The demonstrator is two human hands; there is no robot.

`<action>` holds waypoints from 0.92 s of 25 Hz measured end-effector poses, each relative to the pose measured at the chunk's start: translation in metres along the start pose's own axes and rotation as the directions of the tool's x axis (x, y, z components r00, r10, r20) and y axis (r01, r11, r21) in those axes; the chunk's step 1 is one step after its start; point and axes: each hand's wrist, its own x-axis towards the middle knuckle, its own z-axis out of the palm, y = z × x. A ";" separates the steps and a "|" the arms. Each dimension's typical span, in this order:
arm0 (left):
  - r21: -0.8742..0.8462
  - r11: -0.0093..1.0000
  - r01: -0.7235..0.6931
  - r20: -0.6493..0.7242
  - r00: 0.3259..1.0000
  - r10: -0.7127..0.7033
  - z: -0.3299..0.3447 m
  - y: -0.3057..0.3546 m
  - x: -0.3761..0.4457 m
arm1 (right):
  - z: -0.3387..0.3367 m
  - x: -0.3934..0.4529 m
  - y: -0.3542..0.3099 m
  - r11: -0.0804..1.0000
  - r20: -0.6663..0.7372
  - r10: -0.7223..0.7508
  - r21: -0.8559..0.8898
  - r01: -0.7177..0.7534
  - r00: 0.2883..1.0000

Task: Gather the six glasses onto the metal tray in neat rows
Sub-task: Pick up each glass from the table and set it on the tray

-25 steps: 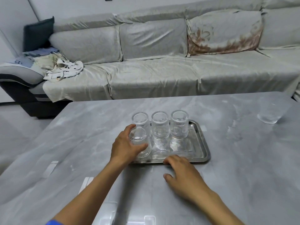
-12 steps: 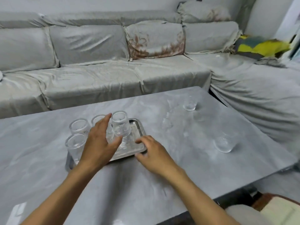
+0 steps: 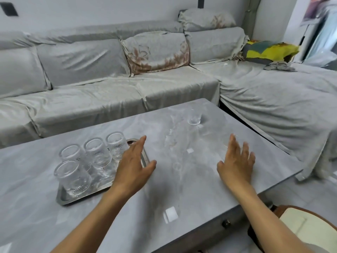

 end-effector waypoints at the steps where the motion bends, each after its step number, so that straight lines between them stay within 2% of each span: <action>1: 0.003 1.000 0.006 0.002 1.000 -0.006 0.000 0.000 -0.001 | 0.005 0.002 0.005 0.999 0.016 0.002 -0.038 -0.002 1.000; 2: 0.004 1.000 0.014 0.003 1.000 -0.014 0.000 -0.001 -0.003 | 0.008 0.004 0.008 0.999 -0.012 -0.015 -0.036 0.015 1.000; 4: 0.018 0.999 0.035 0.000 0.999 -0.035 -0.002 -0.004 -0.007 | 0.010 0.011 0.010 0.995 -0.063 -0.042 0.086 0.047 0.997; 6: 0.021 0.999 0.042 -0.016 0.999 -0.041 -0.006 -0.007 -0.009 | 0.003 0.014 0.005 0.978 -0.006 -0.074 0.197 0.074 0.997; 8: 0.017 0.999 0.034 -0.021 0.999 -0.034 -0.009 -0.008 -0.011 | -0.002 0.012 -0.004 0.969 0.061 -0.089 0.237 0.072 0.994; 10: -0.014 0.998 0.055 -0.012 0.998 -0.055 -0.013 -0.007 -0.016 | -0.013 0.005 -0.020 0.925 0.102 -0.117 0.374 0.070 0.988; 12: -0.055 0.993 0.106 0.036 0.994 -0.104 -0.018 -0.005 -0.022 | -0.025 -0.006 -0.043 0.785 0.229 -0.179 0.620 -0.002 0.957; 14: -0.162 0.966 0.199 0.172 0.970 -0.171 -0.027 -0.008 -0.029 | -0.040 -0.019 -0.071 0.491 0.398 -0.291 0.843 -0.221 0.870; 15: -0.281 0.920 0.272 0.263 0.944 -0.199 -0.033 -0.012 -0.033 | -0.046 -0.026 -0.086 0.353 0.454 -0.352 0.874 -0.332 0.819; 17: -0.519 0.755 0.402 0.401 0.894 -0.201 -0.047 -0.021 -0.043 | -0.053 -0.037 -0.114 0.176 0.520 -0.433 0.850 -0.497 0.736; 18: -0.600 0.692 0.403 0.400 0.899 -0.177 -0.053 -0.026 -0.048 | -0.053 -0.042 -0.127 0.105 0.536 -0.465 0.824 -0.557 0.705; 20: -0.711 0.630 0.313 0.307 0.944 -0.122 -0.058 -0.031 -0.058 | -0.048 -0.052 -0.149 0.000 0.552 -0.529 0.759 -0.651 0.645; 22: -0.786 0.578 0.220 0.164 0.975 -0.147 -0.059 -0.032 -0.063 | -0.043 -0.061 -0.167 -0.048 0.543 -0.596 0.711 -0.702 0.592; 23: -0.784 0.597 0.171 0.071 0.980 -0.189 -0.059 -0.035 -0.064 | -0.041 -0.065 -0.176 -0.053 0.531 -0.623 0.705 -0.708 0.575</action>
